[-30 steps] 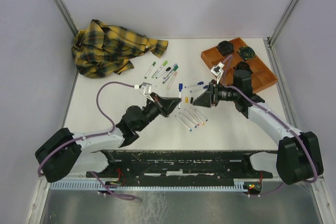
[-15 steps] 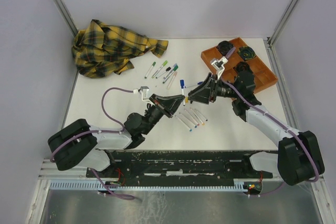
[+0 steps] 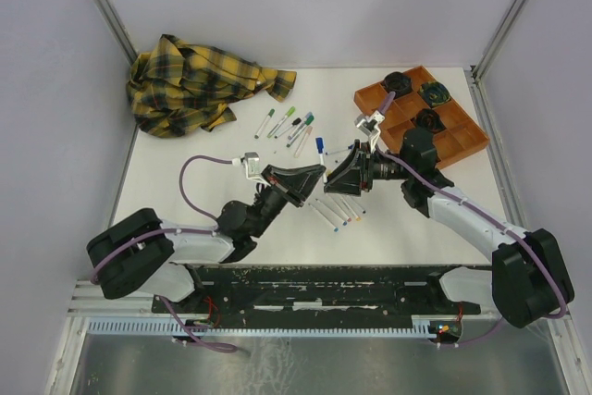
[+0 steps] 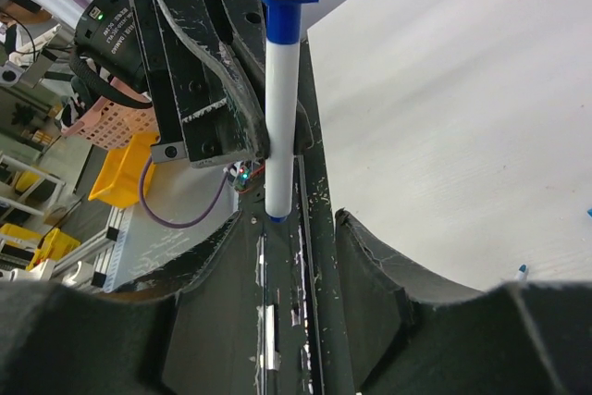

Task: Open the pen caps
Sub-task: Pick up the pen from the center of the board.

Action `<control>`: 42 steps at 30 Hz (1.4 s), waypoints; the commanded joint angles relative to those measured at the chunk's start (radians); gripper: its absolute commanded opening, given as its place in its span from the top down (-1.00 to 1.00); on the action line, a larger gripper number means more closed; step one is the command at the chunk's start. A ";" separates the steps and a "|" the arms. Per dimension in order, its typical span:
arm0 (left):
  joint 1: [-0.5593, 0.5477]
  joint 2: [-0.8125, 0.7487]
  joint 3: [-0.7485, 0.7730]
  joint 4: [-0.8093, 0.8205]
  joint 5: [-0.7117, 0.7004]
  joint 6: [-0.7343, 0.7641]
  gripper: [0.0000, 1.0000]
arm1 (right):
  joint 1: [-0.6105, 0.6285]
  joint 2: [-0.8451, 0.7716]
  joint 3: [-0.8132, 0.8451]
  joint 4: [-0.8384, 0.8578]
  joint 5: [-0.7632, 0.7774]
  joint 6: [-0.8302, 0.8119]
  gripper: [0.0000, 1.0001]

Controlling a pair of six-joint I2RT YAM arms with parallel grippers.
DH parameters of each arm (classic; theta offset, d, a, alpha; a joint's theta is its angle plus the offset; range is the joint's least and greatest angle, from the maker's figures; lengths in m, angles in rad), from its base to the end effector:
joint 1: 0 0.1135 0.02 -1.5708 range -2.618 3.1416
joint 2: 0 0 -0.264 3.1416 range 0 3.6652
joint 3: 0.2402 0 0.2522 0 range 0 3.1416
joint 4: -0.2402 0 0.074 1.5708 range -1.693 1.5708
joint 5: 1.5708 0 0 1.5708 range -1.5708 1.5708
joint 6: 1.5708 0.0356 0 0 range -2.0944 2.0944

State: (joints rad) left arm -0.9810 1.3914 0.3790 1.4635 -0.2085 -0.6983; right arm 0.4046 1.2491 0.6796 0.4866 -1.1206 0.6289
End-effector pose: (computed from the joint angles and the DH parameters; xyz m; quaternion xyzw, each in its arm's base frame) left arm 0.1460 -0.2049 0.2447 -0.0129 0.5353 -0.5904 0.6039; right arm 0.2304 0.1335 0.2750 -0.2879 0.6597 0.6234 0.3056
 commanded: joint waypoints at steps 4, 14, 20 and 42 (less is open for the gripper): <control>-0.017 0.040 0.044 0.091 0.003 0.041 0.94 | 0.009 -0.019 0.045 -0.008 0.001 -0.044 0.03; -0.024 0.071 0.055 0.097 0.012 0.037 0.94 | 0.009 -0.020 0.063 -0.059 -0.001 -0.070 0.22; -0.027 0.086 0.060 0.096 0.015 0.039 0.94 | 0.009 -0.018 0.072 -0.078 -0.008 -0.080 0.35; 0.096 -0.098 0.104 -0.380 0.154 -0.096 -0.39 | 0.010 -0.037 0.184 -0.466 -0.006 -0.349 1.00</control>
State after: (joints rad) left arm -0.9546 1.3640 0.4282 1.2499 -0.1688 -0.7330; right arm 0.4107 1.2400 0.7910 0.1406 -1.1236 0.3885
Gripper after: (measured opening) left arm 0.674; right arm 0.041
